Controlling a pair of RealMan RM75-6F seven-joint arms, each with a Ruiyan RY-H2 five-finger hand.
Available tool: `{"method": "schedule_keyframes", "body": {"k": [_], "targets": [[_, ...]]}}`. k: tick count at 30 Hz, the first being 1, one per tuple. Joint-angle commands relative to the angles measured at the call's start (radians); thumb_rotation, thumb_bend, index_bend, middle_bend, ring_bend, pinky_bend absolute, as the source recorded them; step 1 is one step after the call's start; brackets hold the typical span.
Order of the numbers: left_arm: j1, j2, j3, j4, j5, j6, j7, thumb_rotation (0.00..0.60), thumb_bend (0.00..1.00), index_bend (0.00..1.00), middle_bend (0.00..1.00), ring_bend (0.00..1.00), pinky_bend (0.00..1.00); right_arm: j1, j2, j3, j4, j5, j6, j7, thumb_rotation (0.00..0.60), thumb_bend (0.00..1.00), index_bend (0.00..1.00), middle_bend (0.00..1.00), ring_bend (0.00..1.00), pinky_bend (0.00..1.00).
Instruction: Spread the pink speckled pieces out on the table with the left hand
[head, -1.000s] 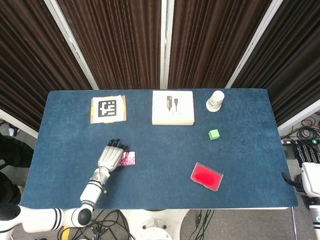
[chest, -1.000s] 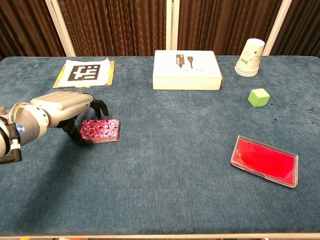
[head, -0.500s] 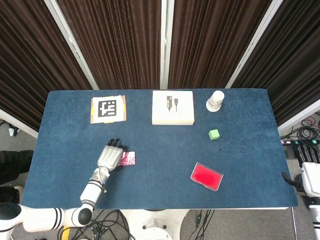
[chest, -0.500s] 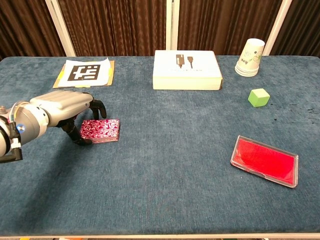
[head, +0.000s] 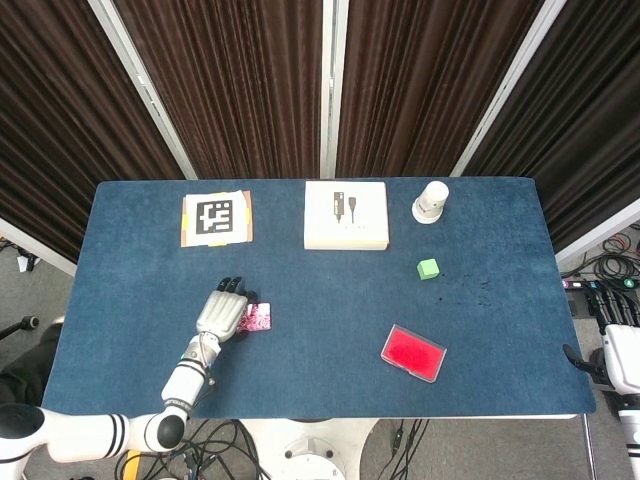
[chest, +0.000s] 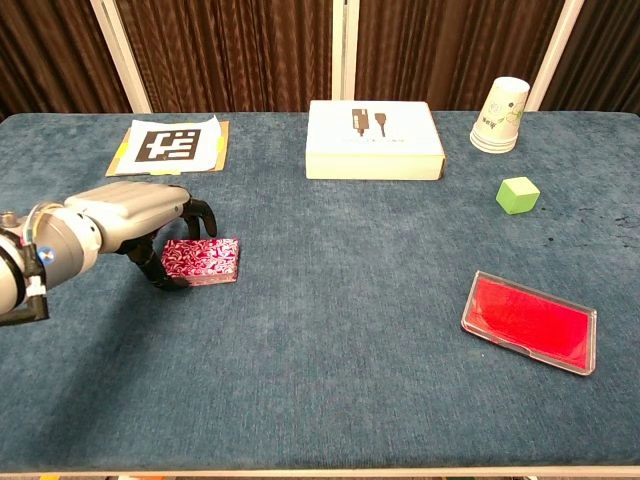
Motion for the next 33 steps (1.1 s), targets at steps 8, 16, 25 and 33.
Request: {"method": "schedule_keyframes", "body": {"k": [8,16,25,33], "targets": [[0.001,-0.003,0.003,0.003,0.011,0.008,-0.009,0.6,0.22,0.32,0.34,0.05,0.08,-0.001,-0.001,0.0,0.002,0.001,-0.001,0.001,0.6,0.15,0.0,0.0,0.0,0.0],[0.008,-0.005,0.005,0.012,0.024,0.011,-0.029,0.6,0.22,0.33,0.37,0.07,0.08,0.001,-0.004,0.0,0.004,0.005,-0.009,0.0,0.6,0.15,0.0,0.0,0.0,0.0],[0.016,-0.01,0.001,0.022,0.045,0.015,-0.057,0.6,0.23,0.36,0.4,0.09,0.08,0.001,-0.005,0.001,0.006,0.011,-0.013,-0.001,0.6,0.15,0.0,0.0,0.0,0.0],[0.025,-0.008,-0.006,0.031,0.066,0.014,-0.092,0.6,0.24,0.38,0.41,0.1,0.08,0.002,-0.006,0.001,0.004,0.01,-0.015,-0.004,0.6,0.15,0.0,0.0,0.0,0.0]]}}
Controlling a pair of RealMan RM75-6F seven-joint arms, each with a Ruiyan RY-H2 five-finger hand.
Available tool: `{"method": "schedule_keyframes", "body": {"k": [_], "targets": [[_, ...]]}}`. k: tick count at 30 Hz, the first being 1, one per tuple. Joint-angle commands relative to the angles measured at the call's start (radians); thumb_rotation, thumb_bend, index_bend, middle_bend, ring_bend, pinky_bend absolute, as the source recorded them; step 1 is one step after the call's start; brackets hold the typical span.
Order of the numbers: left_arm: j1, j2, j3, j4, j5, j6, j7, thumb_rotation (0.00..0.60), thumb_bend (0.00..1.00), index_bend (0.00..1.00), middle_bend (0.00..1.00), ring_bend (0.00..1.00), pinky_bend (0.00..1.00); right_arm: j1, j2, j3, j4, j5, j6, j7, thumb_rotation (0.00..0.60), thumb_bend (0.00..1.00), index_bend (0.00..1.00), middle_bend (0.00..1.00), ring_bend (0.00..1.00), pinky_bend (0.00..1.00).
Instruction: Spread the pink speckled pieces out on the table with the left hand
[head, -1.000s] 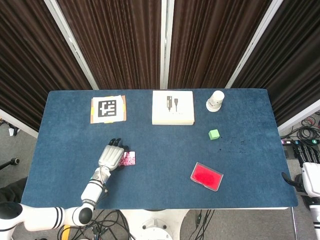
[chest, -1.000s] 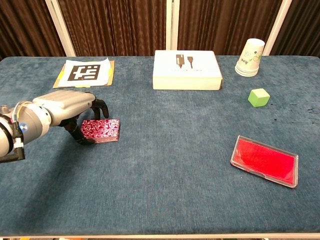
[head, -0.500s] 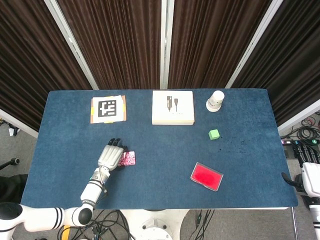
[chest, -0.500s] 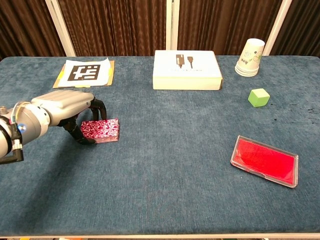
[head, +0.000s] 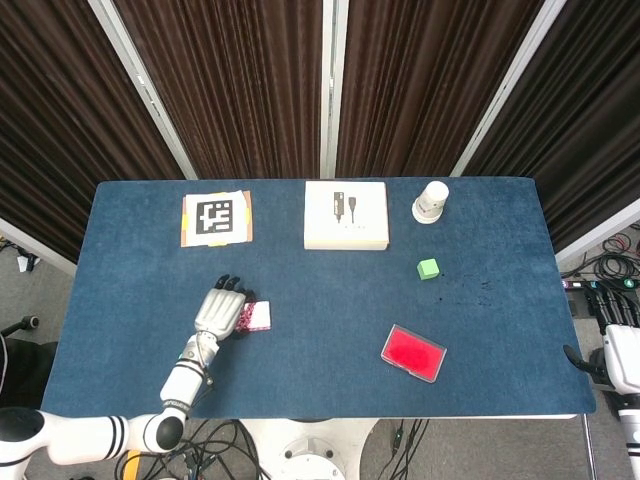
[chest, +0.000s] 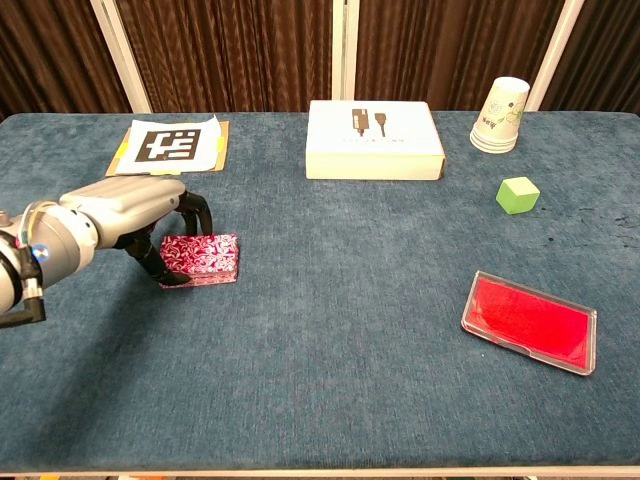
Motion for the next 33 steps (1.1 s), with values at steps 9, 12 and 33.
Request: {"method": "schedule_keyframes", "body": {"k": [9,12,33], "targets": [[0.006,0.017,-0.013,-0.008,0.011,-0.011,-0.031,0.6,0.24,0.39,0.42,0.1,0.08,0.0,-0.001,0.0,-0.003,-0.001,0.001,-0.005,0.6,0.15,0.0,0.0,0.0,0.0],[0.007,0.021,-0.014,-0.011,0.011,-0.014,-0.039,0.6,0.24,0.39,0.43,0.11,0.08,0.001,0.0,0.0,-0.004,-0.001,0.0,-0.007,0.6,0.15,0.0,0.0,0.0,0.0],[0.017,0.058,-0.071,0.091,0.04,-0.033,-0.16,0.6,0.24,0.4,0.44,0.13,0.08,-0.002,0.008,0.001,-0.028,-0.002,0.01,-0.028,0.6,0.15,0.0,0.0,0.0,0.0]]}}
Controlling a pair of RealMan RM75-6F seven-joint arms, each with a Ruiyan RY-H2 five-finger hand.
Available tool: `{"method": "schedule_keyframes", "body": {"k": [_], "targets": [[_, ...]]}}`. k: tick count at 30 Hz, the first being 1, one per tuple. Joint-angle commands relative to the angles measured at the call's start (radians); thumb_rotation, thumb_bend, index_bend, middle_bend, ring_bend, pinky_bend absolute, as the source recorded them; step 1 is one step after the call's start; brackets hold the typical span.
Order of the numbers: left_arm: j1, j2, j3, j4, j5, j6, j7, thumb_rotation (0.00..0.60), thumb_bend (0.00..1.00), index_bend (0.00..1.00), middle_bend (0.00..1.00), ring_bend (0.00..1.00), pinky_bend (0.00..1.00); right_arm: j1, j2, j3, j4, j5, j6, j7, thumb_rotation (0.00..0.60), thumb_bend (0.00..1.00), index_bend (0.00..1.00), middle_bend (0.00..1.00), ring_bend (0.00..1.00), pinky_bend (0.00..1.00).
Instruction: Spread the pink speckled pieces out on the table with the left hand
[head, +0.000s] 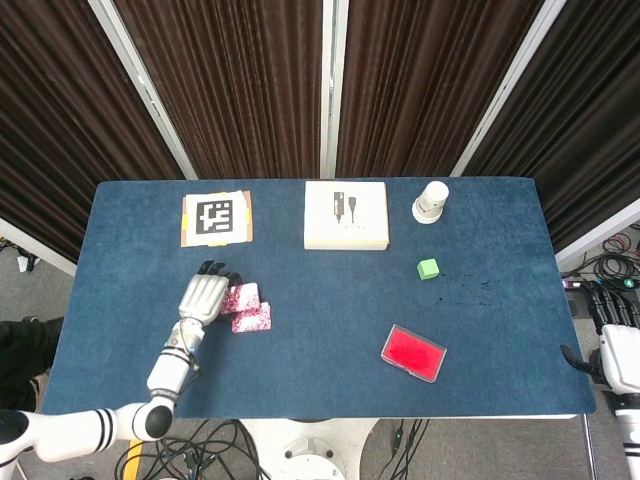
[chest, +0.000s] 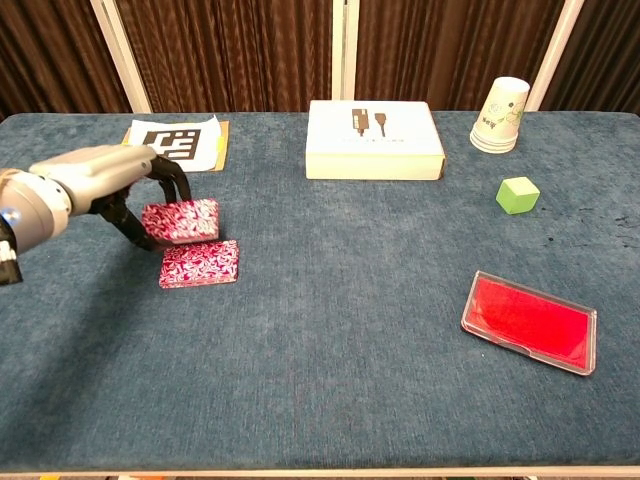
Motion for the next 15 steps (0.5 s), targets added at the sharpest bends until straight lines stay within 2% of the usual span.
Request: {"method": "schedule_keyframes", "body": {"k": [1,10,15], "targets": [[-0.003,0.006,-0.022,0.052,0.002,-0.015,-0.037,0.6,0.24,0.4,0.44,0.13,0.08,-0.001,0.003,0.001,-0.006,0.002,0.001,-0.005,0.6,0.15,0.0,0.0,0.0,0.0],[-0.01,-0.029,-0.04,0.26,-0.001,-0.114,-0.153,0.6,0.24,0.4,0.44,0.13,0.08,-0.008,0.017,0.0,-0.044,-0.011,0.026,-0.032,0.6,0.15,0.0,0.0,0.0,0.0],[-0.007,-0.047,-0.037,0.327,0.004,-0.154,-0.195,0.6,0.24,0.4,0.44,0.13,0.08,-0.012,0.026,0.001,-0.059,-0.014,0.038,-0.037,0.6,0.15,0.0,0.0,0.0,0.0]]}}
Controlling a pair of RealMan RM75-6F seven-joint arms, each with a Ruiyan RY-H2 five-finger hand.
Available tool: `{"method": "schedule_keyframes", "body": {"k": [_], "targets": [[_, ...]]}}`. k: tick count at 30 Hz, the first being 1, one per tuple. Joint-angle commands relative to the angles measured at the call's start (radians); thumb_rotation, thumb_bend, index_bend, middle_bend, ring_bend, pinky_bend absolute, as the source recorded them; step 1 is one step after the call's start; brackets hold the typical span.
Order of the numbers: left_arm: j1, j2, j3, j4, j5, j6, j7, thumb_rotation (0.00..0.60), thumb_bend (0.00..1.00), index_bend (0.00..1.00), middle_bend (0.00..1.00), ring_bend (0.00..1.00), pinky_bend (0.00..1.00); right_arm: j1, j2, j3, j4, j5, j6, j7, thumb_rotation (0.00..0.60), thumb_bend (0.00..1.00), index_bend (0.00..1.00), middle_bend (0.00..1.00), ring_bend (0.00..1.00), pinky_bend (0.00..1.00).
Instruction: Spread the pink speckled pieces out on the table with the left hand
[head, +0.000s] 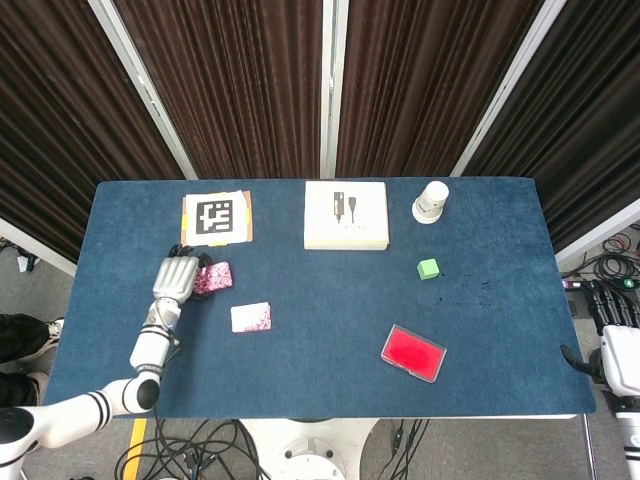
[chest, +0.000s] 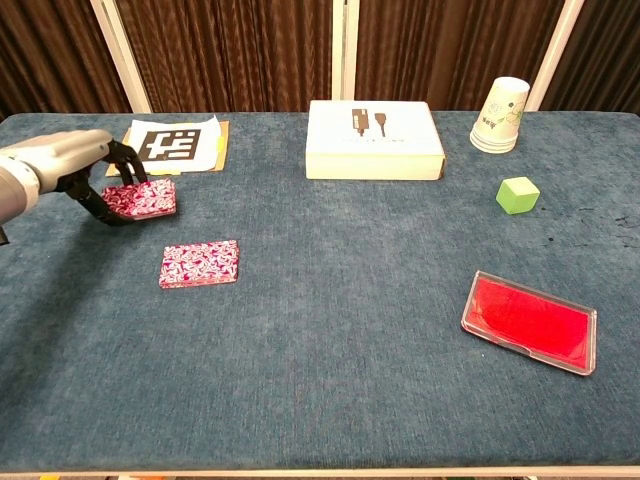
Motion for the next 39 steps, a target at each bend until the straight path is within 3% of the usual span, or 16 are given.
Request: {"method": "schedule_keyframes", "body": {"k": [1,6,11,21,29,39], "targets": [[0.002,-0.017,-0.001,0.043,0.005,-0.03,-0.035,0.6,0.24,0.4,0.44,0.13,0.08,-0.002,0.004,0.0,-0.005,-0.001,0.004,-0.002,0.6,0.15,0.0,0.0,0.0,0.0],[0.006,-0.021,-0.003,0.062,0.025,-0.046,-0.072,0.6,0.24,0.38,0.39,0.13,0.08,-0.002,0.004,0.0,-0.007,0.001,0.001,-0.005,0.6,0.15,0.0,0.0,0.0,0.0],[0.008,-0.016,-0.007,0.057,0.047,-0.044,-0.094,0.6,0.23,0.26,0.27,0.11,0.08,-0.001,0.0,-0.001,-0.003,0.002,-0.003,-0.005,0.6,0.15,0.0,0.0,0.0,0.0],[0.013,0.006,-0.006,0.002,0.052,-0.037,-0.07,0.6,0.22,0.25,0.25,0.09,0.08,0.0,-0.002,-0.001,0.003,0.006,-0.008,-0.003,0.6,0.15,0.0,0.0,0.0,0.0],[0.018,0.087,0.039,-0.255,0.069,-0.015,0.036,0.6,0.22,0.25,0.25,0.09,0.09,0.002,-0.009,0.0,0.017,0.011,-0.017,0.008,0.6,0.15,0.0,0.0,0.0,0.0],[-0.01,0.115,0.076,-0.499,-0.083,0.055,0.247,0.6,0.22,0.25,0.25,0.09,0.1,0.004,-0.009,0.003,0.03,0.016,-0.021,0.027,0.6,0.15,0.0,0.0,0.0,0.0]]}}
